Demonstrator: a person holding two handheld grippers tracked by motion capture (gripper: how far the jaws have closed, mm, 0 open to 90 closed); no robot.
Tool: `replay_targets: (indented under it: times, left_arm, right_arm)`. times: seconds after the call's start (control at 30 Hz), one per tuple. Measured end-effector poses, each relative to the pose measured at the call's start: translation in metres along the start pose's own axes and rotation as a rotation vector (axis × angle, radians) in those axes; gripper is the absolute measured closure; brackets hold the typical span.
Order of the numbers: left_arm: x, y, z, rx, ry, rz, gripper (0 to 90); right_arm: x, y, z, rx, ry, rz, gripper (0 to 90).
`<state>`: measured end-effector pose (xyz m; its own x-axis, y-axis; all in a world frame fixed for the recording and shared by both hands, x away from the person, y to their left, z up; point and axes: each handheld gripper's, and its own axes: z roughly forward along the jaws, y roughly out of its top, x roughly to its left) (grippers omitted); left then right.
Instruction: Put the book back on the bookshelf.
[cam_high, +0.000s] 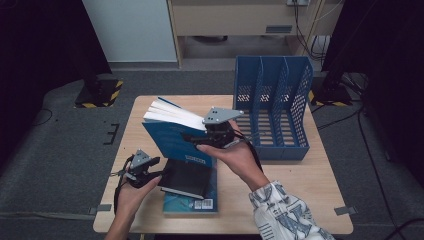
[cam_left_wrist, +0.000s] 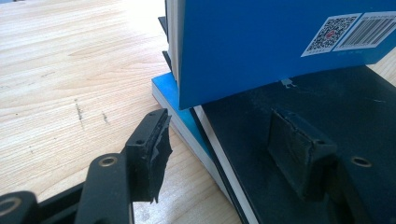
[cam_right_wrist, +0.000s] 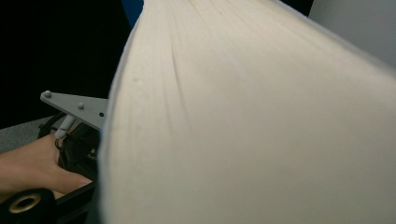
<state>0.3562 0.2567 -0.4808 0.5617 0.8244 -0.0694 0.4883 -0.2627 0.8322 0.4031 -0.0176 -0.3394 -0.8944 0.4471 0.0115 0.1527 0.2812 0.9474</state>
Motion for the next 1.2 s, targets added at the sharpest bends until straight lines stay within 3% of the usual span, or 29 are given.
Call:
replay_targets:
  times: [0.3, 0.83, 1.2]
  left_arm:
    - [-0.001, 0.000, 0.000, -0.001, -0.005, -0.003, 37.9]
    - [-0.002, -0.001, 0.001, -0.001, -0.026, -0.009, 37.5]
    - [-0.001, -0.001, 0.002, -0.004, -0.024, -0.014, 35.3]
  right_arm:
    - [-0.006, 0.000, 0.002, -0.008, 0.007, 0.038, 54.3]
    - [-0.017, 0.002, 0.003, -0.010, -0.028, 0.051, 60.2]
    - [-0.026, 0.012, 0.009, 0.013, -0.053, 0.143, 60.9]
